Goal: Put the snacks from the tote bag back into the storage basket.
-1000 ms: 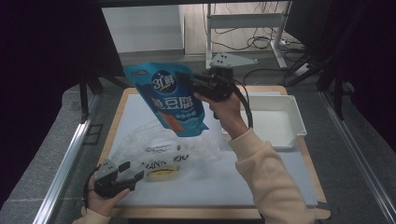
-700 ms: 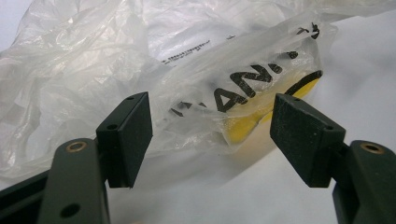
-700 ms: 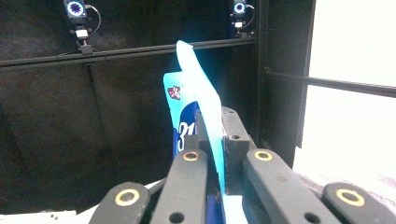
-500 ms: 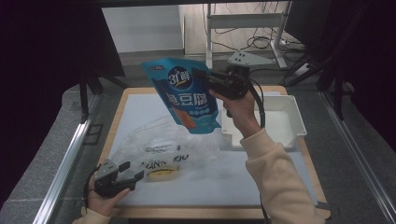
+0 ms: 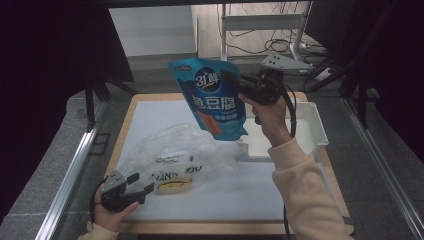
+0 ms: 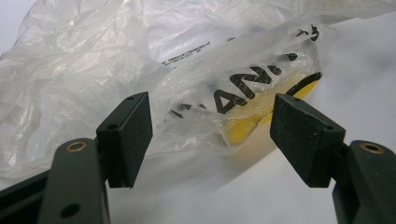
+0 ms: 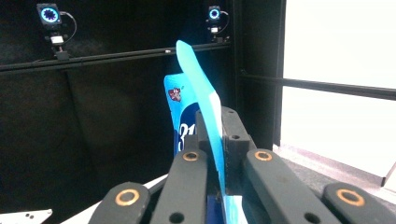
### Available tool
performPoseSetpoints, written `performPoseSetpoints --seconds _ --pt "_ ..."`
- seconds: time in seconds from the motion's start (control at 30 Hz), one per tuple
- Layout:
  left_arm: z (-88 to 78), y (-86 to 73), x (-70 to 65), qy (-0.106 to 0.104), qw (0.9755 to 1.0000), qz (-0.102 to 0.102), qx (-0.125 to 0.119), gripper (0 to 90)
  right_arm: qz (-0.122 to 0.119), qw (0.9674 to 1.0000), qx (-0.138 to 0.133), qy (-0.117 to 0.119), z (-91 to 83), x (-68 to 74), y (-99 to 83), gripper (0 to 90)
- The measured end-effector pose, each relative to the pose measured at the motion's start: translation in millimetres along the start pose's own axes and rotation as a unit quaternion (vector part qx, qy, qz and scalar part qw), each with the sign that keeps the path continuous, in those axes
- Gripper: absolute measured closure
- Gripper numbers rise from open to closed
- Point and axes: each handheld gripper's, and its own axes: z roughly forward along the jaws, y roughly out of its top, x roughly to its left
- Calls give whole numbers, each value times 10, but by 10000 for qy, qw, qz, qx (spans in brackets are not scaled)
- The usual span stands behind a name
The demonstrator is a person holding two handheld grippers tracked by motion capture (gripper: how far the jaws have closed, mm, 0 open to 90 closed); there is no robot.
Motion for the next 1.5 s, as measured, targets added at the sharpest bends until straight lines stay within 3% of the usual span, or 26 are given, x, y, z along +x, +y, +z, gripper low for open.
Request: performPoseSetpoints --seconds 0.63,1.5 --pt "-11 -1 6 47 10000 -22 -1 299 24 9993 -173 -341 -367 -210 22 882" --pt "-21 -4 32 65 10000 -25 4 300 96 9970 -161 -754 -612 -484 -41 883"
